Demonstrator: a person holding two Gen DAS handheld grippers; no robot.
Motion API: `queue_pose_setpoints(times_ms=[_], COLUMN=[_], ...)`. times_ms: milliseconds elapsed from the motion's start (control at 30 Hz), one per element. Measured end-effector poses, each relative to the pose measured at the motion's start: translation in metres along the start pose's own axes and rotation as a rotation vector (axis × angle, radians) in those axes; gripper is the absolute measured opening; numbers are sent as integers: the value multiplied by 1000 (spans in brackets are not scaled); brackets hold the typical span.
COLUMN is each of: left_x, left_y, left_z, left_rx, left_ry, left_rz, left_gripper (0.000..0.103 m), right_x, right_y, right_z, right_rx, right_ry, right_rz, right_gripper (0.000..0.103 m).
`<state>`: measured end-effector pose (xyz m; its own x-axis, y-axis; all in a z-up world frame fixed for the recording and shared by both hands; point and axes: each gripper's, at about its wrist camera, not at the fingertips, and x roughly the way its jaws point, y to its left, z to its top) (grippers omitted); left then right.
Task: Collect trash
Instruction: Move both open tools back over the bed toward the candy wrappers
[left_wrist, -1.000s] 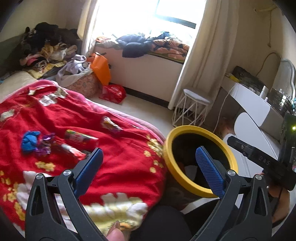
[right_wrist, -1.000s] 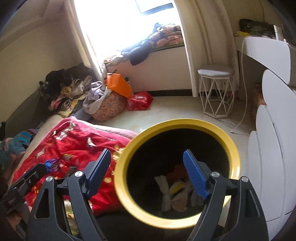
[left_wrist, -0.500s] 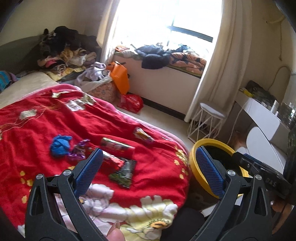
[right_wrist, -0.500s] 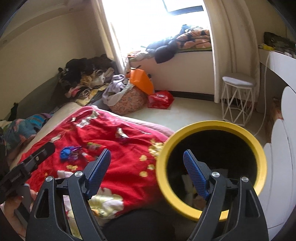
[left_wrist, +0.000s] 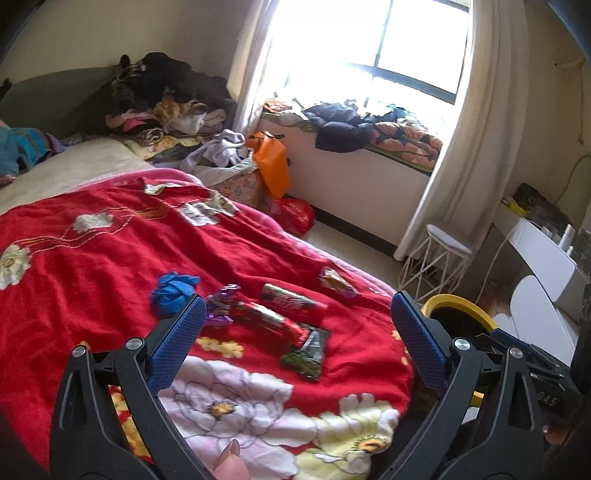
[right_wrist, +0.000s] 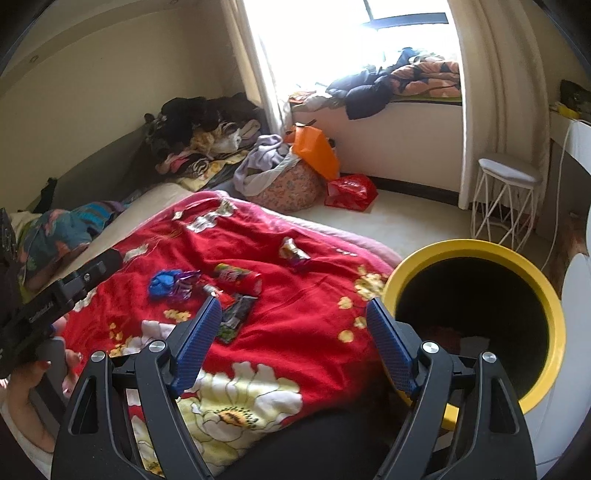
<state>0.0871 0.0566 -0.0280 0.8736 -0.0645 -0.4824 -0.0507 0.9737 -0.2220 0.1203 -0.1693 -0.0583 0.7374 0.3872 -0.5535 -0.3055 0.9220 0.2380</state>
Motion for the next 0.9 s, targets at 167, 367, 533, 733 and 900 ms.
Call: queue_pose_setpoints(times_ms=[167, 367, 533, 733, 900], left_x=[2, 5, 7, 13, 20], left_y=[21, 41, 57, 77, 89], left_z=[-4, -6, -8, -14, -18], left_rx=[-32, -70, -95, -128, -150], left_ry=[16, 31, 45, 68, 96], left_rz=[33, 64, 92, 115, 125], left_gripper=[92, 92, 92, 92, 92], right_x=[9, 22, 35, 55, 73], right_y=[12, 32, 46, 61, 70], right_z=[-3, -7, -10, -13, -15], right_rx=[-25, -66, -88, -114, -119], right_ry=[19, 42, 69, 107, 137], right_rz=[10, 30, 49, 69, 83], right_gripper=[78, 78, 78, 78, 78])
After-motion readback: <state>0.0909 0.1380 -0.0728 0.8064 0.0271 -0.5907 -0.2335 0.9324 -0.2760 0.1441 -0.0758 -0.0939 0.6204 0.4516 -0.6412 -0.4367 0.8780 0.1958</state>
